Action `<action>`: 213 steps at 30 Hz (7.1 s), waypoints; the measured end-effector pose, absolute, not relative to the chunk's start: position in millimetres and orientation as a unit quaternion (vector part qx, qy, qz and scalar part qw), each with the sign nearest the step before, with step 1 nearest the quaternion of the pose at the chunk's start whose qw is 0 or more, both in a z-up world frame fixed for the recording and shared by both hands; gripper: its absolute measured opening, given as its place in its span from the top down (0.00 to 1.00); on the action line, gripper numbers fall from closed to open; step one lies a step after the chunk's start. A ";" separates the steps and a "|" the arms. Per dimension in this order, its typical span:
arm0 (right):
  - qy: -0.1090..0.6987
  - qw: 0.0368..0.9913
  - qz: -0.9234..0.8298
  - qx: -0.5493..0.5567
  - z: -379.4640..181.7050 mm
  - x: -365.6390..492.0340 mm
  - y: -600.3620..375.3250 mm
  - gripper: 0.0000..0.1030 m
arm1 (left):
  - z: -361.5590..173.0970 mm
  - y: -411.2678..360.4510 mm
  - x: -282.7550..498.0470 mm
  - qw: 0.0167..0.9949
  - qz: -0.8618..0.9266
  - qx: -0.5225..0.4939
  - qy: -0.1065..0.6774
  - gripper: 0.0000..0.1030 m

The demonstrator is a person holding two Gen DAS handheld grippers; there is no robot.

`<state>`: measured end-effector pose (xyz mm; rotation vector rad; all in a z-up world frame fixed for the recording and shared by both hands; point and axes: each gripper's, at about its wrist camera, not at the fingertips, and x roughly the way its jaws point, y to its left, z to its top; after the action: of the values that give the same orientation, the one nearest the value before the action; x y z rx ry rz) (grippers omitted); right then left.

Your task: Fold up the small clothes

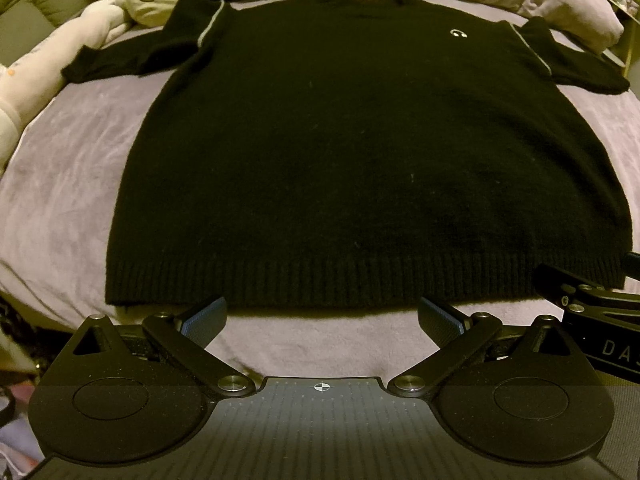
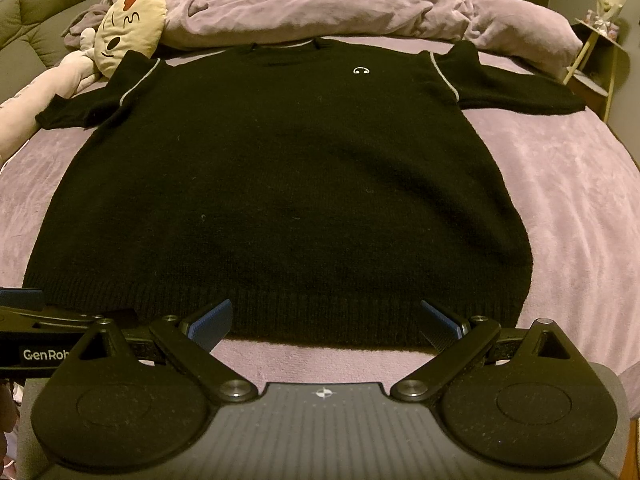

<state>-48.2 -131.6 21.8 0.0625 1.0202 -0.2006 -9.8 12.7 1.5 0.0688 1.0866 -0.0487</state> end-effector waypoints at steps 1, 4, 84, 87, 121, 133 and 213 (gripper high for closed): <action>0.488 0.867 -0.096 0.030 21.5 -48.0 -131.5 0.04 | 1.4 12.8 -9.9 0.855 -0.023 0.033 0.517 0.00; 0.488 0.867 -0.095 0.030 21.1 -47.6 -131.3 0.04 | 0.8 13.3 -9.5 0.854 -0.022 0.032 0.518 0.00; 0.146 0.906 -0.211 0.338 21.9 209.1 -571.9 0.91 | -56.6 -28.3 207.7 0.901 0.064 -0.084 0.421 0.00; 0.159 0.919 -0.162 0.322 39.7 218.8 -518.0 0.91 | -45.2 -15.7 193.2 0.892 0.052 -0.108 0.435 0.00; 0.309 0.919 -0.022 0.242 -42.0 223.9 -250.5 0.53 | -22.5 53.3 198.4 0.915 0.013 -0.130 0.381 0.00; 0.297 0.923 -0.066 0.236 -85.4 160.8 -288.5 0.67 | -59.8 12.7 305.4 0.868 -0.043 -0.227 0.440 0.00; 0.290 0.870 -0.160 0.365 -81.5 211.8 -333.4 0.79 | -23.4 48.9 350.8 0.945 -0.019 -0.028 0.325 0.86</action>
<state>211.8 -333.4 -81.5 0.7634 0.6062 -0.3344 350.8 48.9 -23.4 -0.0577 0.6627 -0.0391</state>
